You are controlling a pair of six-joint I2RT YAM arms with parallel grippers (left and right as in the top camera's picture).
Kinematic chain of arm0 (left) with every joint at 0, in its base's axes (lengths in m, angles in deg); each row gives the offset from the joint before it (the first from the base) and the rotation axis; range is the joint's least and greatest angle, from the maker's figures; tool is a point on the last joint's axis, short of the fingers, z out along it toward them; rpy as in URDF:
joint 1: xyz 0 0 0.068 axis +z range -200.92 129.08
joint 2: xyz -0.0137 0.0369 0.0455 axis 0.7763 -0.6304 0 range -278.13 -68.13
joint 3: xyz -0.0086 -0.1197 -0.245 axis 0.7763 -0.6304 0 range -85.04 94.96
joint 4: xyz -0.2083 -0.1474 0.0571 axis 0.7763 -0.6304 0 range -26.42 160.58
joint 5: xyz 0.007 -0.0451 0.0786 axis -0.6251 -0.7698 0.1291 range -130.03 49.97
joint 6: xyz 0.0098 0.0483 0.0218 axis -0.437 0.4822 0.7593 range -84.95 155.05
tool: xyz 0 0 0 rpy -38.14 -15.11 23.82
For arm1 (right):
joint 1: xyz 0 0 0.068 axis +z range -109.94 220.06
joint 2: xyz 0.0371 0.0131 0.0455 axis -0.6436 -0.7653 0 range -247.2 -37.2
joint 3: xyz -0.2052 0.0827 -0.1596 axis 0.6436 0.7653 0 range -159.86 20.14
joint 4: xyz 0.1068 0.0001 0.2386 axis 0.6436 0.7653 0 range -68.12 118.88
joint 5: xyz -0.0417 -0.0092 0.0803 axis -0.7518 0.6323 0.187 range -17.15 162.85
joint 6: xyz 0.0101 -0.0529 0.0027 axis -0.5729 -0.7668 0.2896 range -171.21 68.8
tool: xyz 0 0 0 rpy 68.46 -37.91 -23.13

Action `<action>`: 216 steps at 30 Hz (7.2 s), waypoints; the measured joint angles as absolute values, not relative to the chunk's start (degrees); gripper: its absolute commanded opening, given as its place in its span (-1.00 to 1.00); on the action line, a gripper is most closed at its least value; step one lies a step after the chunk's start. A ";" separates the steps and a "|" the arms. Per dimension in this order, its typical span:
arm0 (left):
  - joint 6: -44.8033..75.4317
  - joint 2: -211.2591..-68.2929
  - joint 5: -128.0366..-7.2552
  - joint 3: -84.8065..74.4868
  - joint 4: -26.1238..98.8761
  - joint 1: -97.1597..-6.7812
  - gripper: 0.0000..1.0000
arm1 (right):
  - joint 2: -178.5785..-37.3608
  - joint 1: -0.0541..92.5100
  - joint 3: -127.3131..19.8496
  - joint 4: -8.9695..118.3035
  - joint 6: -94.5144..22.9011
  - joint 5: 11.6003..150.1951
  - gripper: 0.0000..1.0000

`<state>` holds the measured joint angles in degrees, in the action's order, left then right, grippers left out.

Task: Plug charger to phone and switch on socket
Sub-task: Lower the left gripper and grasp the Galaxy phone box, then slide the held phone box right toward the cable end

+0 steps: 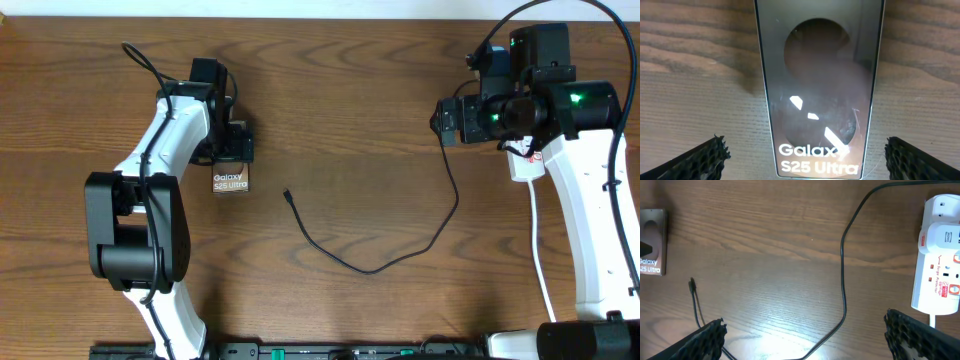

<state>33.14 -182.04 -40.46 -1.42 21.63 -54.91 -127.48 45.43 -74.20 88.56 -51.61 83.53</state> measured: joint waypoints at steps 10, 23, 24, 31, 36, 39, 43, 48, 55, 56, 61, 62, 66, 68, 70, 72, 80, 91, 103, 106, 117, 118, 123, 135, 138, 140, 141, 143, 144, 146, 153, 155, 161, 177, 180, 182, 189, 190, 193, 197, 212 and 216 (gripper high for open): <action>33.12 -184.62 -40.46 -1.42 23.23 -56.18 0.96 | -127.48 45.43 -74.20 88.67 -51.61 83.53 0.99; 32.02 -186.60 -40.04 -1.42 24.52 -56.70 0.96 | -127.48 45.43 -74.20 88.69 -51.61 83.53 0.99; 32.00 -187.04 -40.04 -1.42 24.58 -56.70 0.95 | -127.48 45.43 -74.20 88.69 -51.61 83.53 0.99; 31.87 -187.74 -39.93 -1.42 24.87 -56.70 0.96 | -127.48 45.43 -74.20 88.71 -51.61 83.53 0.99; 31.81 -187.74 -39.87 -1.42 25.04 -56.70 0.96 | -127.48 45.43 -74.20 88.71 -51.61 83.53 0.98; 31.17 -187.74 -39.87 -1.47 26.18 -56.70 0.96 | -127.48 45.43 -74.20 88.73 -51.61 83.53 0.99; 30.65 -187.72 -40.54 -1.99 27.25 -56.70 0.96 | -127.48 45.43 -74.20 88.73 -51.61 83.53 0.98; 30.54 -187.70 -42.51 -2.21 27.67 -56.64 0.97 | -127.48 45.43 -74.20 88.73 -51.61 83.53 0.99; 30.52 -187.70 -43.95 -2.52 27.78 -56.66 0.93 | -127.48 45.43 -74.20 88.75 -51.61 83.53 0.99; 30.54 -187.70 -43.95 -2.52 27.75 -56.64 0.92 | -127.48 45.43 -74.20 88.75 -51.61 83.53 0.98; 30.54 -187.70 -43.97 -2.52 27.75 -56.64 0.89 | -127.48 45.43 -74.20 88.75 -51.61 83.53 0.99; 30.52 -187.70 -43.97 -2.52 27.75 -56.64 0.89 | -127.48 45.43 -74.20 88.75 -51.61 83.53 0.99; 29.79 -187.70 -43.97 -2.52 27.78 -56.66 0.87 | -127.48 45.43 -74.20 88.75 -51.61 83.53 0.99; 29.05 -187.70 -43.97 -2.52 27.78 -56.70 0.87 | -127.48 45.43 -74.20 88.75 -51.61 83.53 0.99; 28.77 -187.70 -43.95 -2.52 27.75 -56.86 0.87 | -127.48 45.43 -74.20 88.75 -51.61 83.53 0.99; 28.42 -187.70 -43.93 -2.52 27.75 -57.18 0.87 | -127.48 45.43 -74.20 88.75 -51.61 83.53 0.99; 26.95 -187.70 -43.93 -2.52 27.73 -60.20 0.86 | -127.48 45.43 -74.20 88.75 -51.61 83.53 0.98; 16.83 -187.70 -43.76 -2.52 29.07 -60.79 0.82 | -127.48 45.43 -74.20 88.73 -51.61 83.53 0.99; 1.75 -187.70 -41.81 -2.52 31.21 -60.79 0.67 | -127.48 45.43 -74.20 88.88 -51.61 83.53 0.99; 0.77 -187.70 -41.48 -2.52 31.21 -60.79 0.66 | -127.48 45.43 -74.20 88.88 -51.61 83.53 0.99; 0.55 -187.70 -41.31 -2.52 31.19 -60.79 0.49 | -127.48 45.43 -74.20 88.86 -51.61 83.53 0.99; 0.64 -187.70 -41.31 -2.52 31.16 -60.79 0.49 | -127.48 45.43 -74.20 88.84 -51.61 83.53 0.99; 1.40 -187.70 -41.40 -2.52 30.94 -60.79 0.48 | -127.48 45.43 -74.20 88.56 -51.61 83.53 0.99; 6.71 -187.65 -41.57 -2.52 29.98 -62.32 0.47 | -127.48 45.43 -74.20 88.47 -51.61 83.53 0.98; 7.94 -187.63 -41.61 -2.52 29.70 -63.37 0.48 | -127.48 45.43 -74.20 88.45 -51.61 83.53 0.99; 8.35 -187.63 -41.61 -2.52 29.57 -63.96 0.48 | -127.48 45.43 -74.20 88.45 -51.61 83.53 0.99; 8.46 -187.63 -41.61 -2.52 29.48 -64.22 0.47 | -127.48 45.43 -74.20 88.43 -51.61 83.53 0.99; 8.59 -187.63 -41.72 -2.52 29.35 -64.55 0.47 | -127.48 45.43 -74.20 88.43 -51.61 83.53 0.98; 8.66 -187.61 -41.85 -2.52 29.22 -64.61 0.48 | -127.48 45.43 -74.20 88.43 -51.61 83.53 0.98; 8.94 -187.61 -42.16 -2.38 28.76 -64.64 0.48 | -127.48 45.43 -74.20 88.40 -51.61 83.53 0.99; 11.39 -187.61 -42.90 -2.19 27.84 -64.88 0.47 | -127.48 45.43 -74.20 88.38 -51.61 83.53 0.98; 12.11 -187.63 -42.90 -2.19 27.60 -65.25 0.48 | -127.48 45.43 -74.20 88.38 -51.61 83.53 0.99; 13.29 -187.61 -42.88 -2.19 27.47 -67.30 0.48 | -127.48 45.43 -74.20 88.38 -51.61 83.53 0.99; 14.34 -187.61 -42.93 -2.17 27.47 -73.18 0.48 | -127.48 45.43 -74.20 88.36 -51.61 83.53 0.99; 14.82 -187.61 -43.10 -2.17 27.49 -73.16 0.47 | -127.48 45.43 -74.20 88.36 -51.61 83.53 0.99; 15.54 -187.61 -43.10 -2.17 27.51 -73.16 0.47 | -127.48 45.43 -74.20 88.36 -51.61 83.53 0.98; 16.07 -187.61 -43.10 -2.17 27.88 -73.16 0.47 | -127.48 45.43 -74.20 88.34 -51.61 83.53 0.99; 16.07 -187.61 -43.10 -2.17 28.02 -73.18 0.48 | -127.48 45.43 -74.20 88.34 -51.61 83.53 0.99; 16.07 -187.61 -43.08 -2.17 28.08 -73.27 0.48 | -127.48 45.43 -74.20 88.34 -51.61 83.53 0.99; 16.09 -187.61 -43.01 -2.17 28.39 -73.90 0.48 | -127.48 45.43 -74.20 88.34 -51.61 83.53 0.99; 10.69 -187.63 -43.10 -2.17 30.31 -76.53 0.48 | -127.48 45.43 -74.20 88.91 -51.61 83.53 0.99; 8.62 -187.63 -43.10 -2.17 31.25 -76.53 0.48 | -127.48 45.43 -74.20 88.91 -51.61 83.53 0.98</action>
<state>8.62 -187.63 -43.10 -2.17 31.25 -76.53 -127.48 45.43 -74.20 88.91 -51.61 83.53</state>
